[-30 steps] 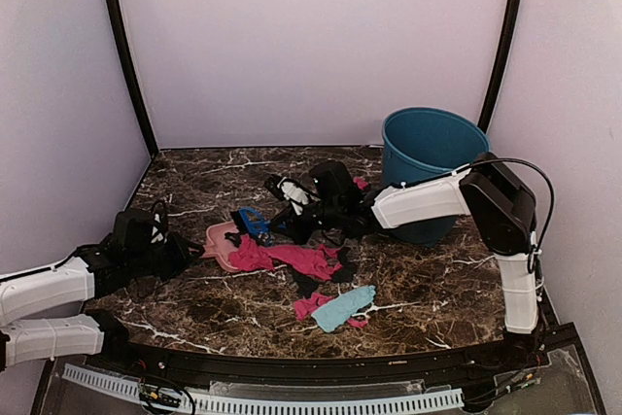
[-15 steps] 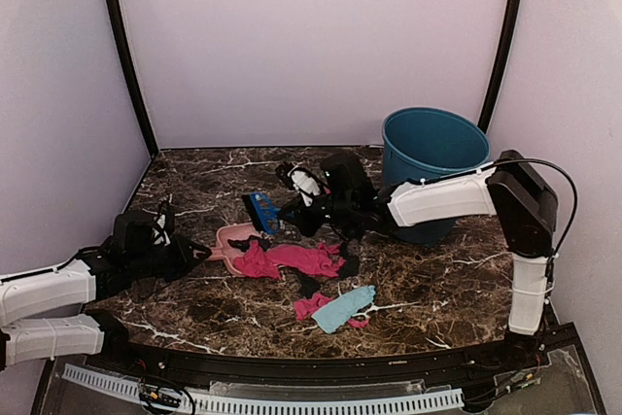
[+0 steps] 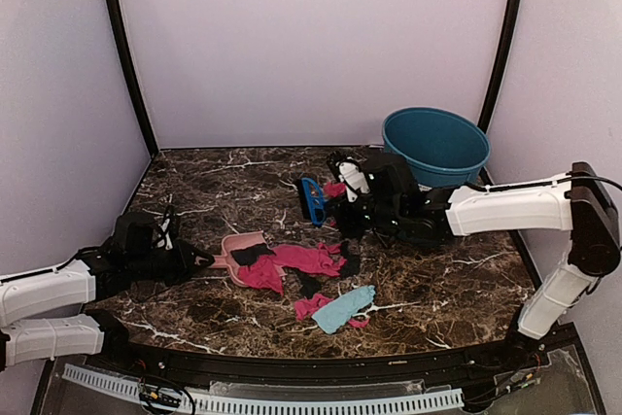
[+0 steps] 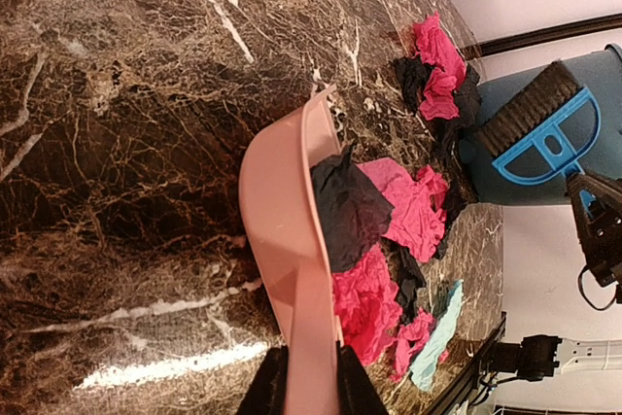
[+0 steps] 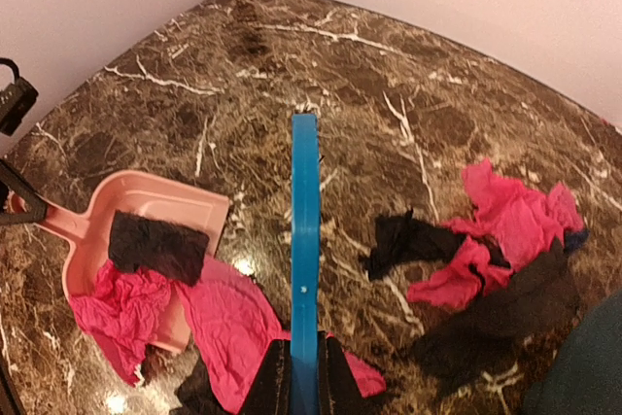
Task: Sweep away the paper scraps from the table
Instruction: Sweep the paper scraps into the dustpan.
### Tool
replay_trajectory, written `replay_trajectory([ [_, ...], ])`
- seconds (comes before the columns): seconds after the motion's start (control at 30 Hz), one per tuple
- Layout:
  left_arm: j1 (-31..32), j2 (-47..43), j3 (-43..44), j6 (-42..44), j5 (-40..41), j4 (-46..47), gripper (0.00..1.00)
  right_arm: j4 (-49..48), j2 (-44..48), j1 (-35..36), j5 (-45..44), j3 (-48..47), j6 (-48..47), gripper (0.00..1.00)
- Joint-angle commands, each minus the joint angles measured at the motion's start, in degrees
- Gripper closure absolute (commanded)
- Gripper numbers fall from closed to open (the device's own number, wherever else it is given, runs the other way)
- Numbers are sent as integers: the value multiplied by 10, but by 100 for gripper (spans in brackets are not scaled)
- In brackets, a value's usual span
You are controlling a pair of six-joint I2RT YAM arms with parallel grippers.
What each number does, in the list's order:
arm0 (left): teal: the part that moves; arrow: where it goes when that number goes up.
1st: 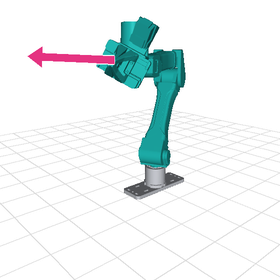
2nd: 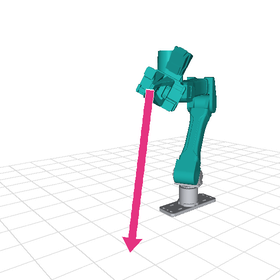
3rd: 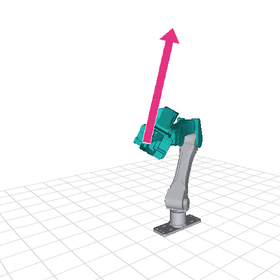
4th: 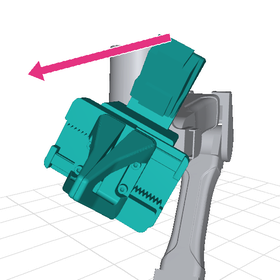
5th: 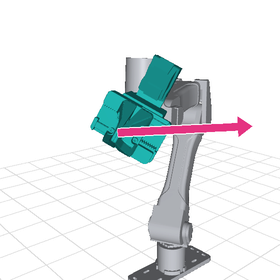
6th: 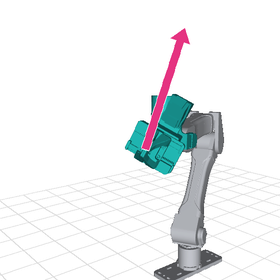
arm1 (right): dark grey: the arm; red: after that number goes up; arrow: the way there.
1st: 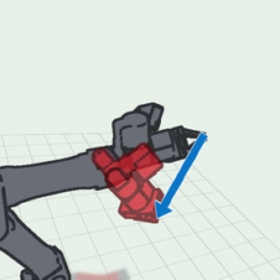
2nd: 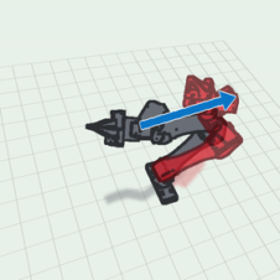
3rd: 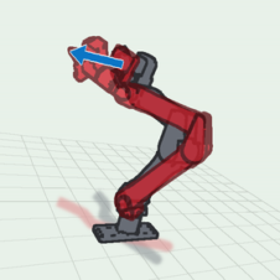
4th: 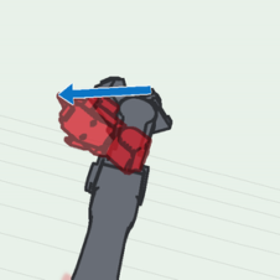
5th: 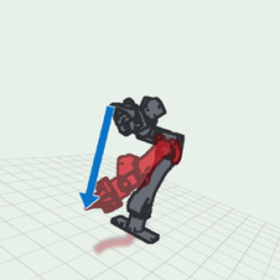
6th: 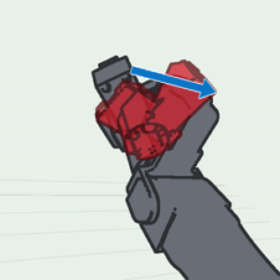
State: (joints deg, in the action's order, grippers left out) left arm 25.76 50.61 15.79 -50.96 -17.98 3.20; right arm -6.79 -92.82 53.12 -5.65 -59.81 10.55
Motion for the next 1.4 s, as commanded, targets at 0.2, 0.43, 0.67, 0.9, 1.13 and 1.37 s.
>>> replay_trajectory([
  [0.2,0,21,-4,37,-20,-57,100,65,60,60,-86,93,110,100],
  [0.43,0,27,-3,39,-23,-56,100,13,3,69,-31,88,119,100],
  [0.67,0,32,-10,38,-30,-48,100,-25,-66,85,16,45,113,100],
  [0.9,0,43,-17,41,-37,-34,100,-65,-119,86,69,3,103,100],
  [1.13,1,51,-19,39,-43,-19,100,-86,-138,87,114,-28,92,100],
  [1.37,1,52,-25,31,-49,4,100,-97,-131,87,155,-30,83,100],
])
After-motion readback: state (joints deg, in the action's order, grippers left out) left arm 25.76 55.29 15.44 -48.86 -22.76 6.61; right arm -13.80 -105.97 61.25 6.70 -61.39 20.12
